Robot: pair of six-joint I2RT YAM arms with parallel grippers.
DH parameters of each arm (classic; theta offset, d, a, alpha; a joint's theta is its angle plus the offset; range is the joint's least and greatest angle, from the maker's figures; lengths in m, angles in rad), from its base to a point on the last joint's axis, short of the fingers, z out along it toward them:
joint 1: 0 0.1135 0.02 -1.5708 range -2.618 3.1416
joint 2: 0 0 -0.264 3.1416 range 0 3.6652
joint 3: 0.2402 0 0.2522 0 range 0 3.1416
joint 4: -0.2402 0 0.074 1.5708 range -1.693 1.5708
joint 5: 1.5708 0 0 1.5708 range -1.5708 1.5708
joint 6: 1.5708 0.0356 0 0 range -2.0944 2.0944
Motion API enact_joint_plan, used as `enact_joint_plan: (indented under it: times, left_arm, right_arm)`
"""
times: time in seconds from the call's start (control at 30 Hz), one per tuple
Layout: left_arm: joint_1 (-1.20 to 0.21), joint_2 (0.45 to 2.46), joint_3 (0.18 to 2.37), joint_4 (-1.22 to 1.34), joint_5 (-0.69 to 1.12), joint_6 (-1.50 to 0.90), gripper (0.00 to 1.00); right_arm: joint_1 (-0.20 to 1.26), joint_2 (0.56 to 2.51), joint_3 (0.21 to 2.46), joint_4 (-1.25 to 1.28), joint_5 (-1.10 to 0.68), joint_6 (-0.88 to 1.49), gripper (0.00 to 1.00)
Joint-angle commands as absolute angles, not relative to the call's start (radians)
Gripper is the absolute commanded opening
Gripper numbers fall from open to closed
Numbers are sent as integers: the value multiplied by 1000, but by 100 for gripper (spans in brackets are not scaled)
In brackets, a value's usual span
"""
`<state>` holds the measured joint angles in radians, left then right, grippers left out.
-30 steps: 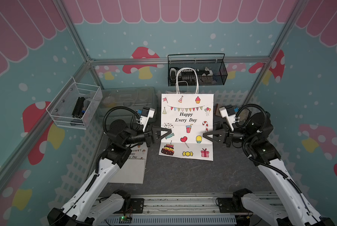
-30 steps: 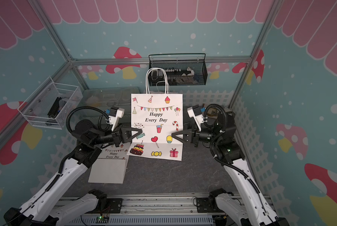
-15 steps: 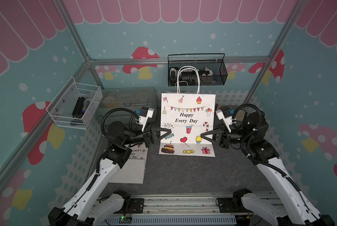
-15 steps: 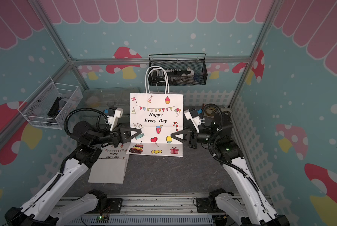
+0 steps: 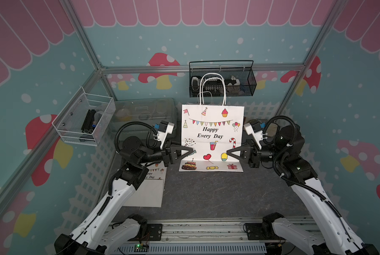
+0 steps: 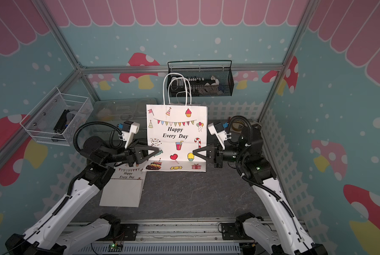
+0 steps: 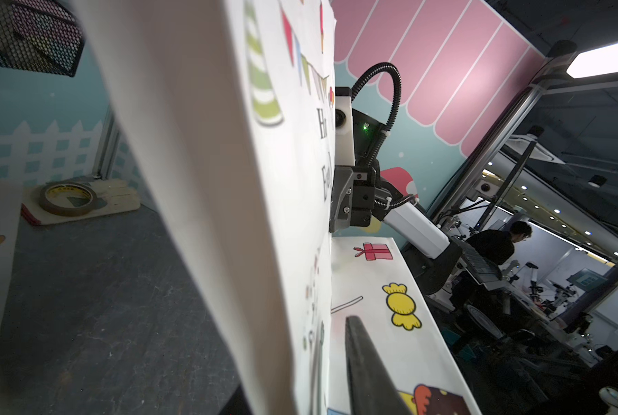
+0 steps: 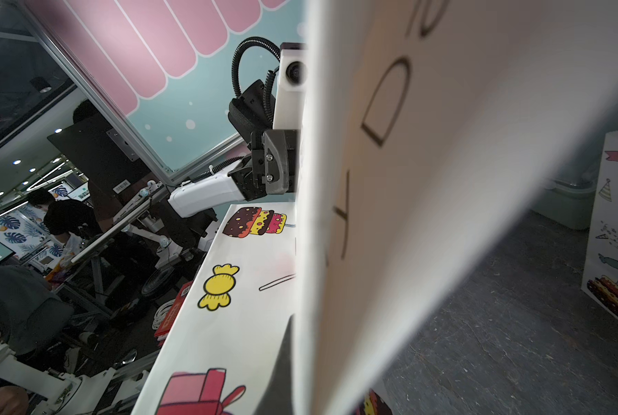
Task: Put away the paper bag
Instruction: Press the paper bag.
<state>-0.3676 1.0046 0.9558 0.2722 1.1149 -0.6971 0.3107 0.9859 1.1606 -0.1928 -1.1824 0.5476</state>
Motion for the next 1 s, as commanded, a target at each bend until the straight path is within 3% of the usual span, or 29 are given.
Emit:
enact_joint_plan:
  times: [0.0,0.17,0.33,0.5,0.67,0.8,0.87,0.97]
  left_arm:
    - [-364,1015,957,232,1153,-666,47]
    - [-369,1029,955,206,1172,-645,62]
    - [-376,1037,966,147,1173,-604,64]
    - [-376,1042,970,129,1170,-591,49]
    - [-376,1037,977,105,1159,-572,19]
    - [-377,1035,985,85,1149,-559,2]
    - [-376,1033,989,74,1141,-552,0]
    - [-377,1031,991,74,1137,-552,0]
  right_arm:
    - [316,983,1184,-132,-1173,569,0]
    - [316,988,1189,-97,-1177,595,0]
    - [316,986,1200,-72,-1180,619,0]
    - [316,987,1212,-71,-1179,630,0]
    - [316,985,1208,-69,-1180,634,0]
    - [315,984,1213,-73,-1184,625,1]
    - [313,990,1240,-105,-1184,598,9]
    - [312,1012,1289,-153,-1185,558,31]
